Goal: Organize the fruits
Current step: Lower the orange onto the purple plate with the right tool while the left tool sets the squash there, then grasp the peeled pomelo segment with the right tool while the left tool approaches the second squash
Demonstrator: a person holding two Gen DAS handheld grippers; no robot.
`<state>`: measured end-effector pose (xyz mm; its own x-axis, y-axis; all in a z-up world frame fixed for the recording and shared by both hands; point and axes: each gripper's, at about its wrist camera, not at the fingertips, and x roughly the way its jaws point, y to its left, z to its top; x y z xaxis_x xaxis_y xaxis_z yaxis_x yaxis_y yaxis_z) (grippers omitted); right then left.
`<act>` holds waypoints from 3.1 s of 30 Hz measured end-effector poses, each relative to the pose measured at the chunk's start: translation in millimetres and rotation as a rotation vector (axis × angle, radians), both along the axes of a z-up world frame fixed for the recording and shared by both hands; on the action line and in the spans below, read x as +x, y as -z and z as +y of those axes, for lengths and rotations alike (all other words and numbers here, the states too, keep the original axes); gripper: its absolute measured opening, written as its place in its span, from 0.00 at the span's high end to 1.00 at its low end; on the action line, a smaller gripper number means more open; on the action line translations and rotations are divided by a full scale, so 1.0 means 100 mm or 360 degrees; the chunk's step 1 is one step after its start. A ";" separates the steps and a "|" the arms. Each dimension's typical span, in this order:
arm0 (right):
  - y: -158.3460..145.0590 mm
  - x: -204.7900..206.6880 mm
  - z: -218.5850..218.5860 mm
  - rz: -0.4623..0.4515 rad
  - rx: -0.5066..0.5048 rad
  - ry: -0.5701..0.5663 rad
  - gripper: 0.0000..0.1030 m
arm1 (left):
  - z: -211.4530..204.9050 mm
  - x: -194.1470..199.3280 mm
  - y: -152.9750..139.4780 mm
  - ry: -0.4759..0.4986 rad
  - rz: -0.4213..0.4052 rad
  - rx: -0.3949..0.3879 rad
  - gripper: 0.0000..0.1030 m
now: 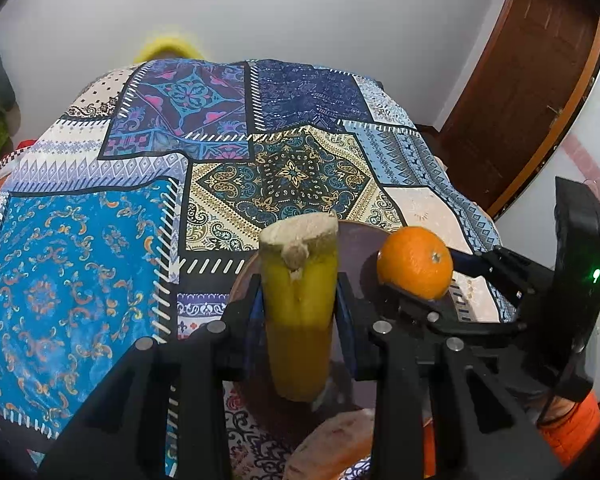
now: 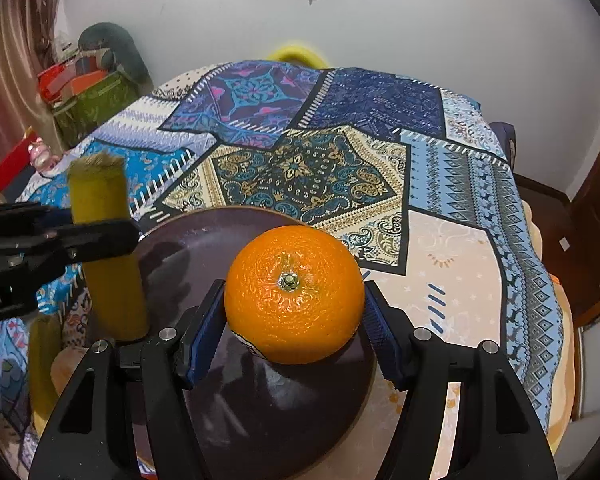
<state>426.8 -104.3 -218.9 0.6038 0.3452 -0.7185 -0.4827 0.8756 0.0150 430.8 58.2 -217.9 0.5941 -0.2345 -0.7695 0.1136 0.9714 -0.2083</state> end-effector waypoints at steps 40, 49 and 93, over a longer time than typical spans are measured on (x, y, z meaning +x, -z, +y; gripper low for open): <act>-0.62 -0.92 -0.26 -0.0176 0.0074 0.0045 0.20 | 0.27 -1.26 -0.28 -0.0144 0.0011 0.0198 0.37; -0.63 -1.27 -0.21 -0.0198 0.0075 0.0022 0.20 | 0.06 -1.60 0.19 -0.0052 0.0205 0.0289 0.33; 0.08 -0.92 0.70 0.0128 0.0029 -0.0286 0.50 | 0.84 -1.66 0.24 -0.0331 0.0143 0.0055 0.34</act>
<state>334.7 -34.0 -226.8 0.4724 0.4556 -0.7545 -0.6280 0.7746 0.0746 264.7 142.0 -242.4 0.5558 -0.0868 -0.8268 -0.1075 0.9787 -0.1750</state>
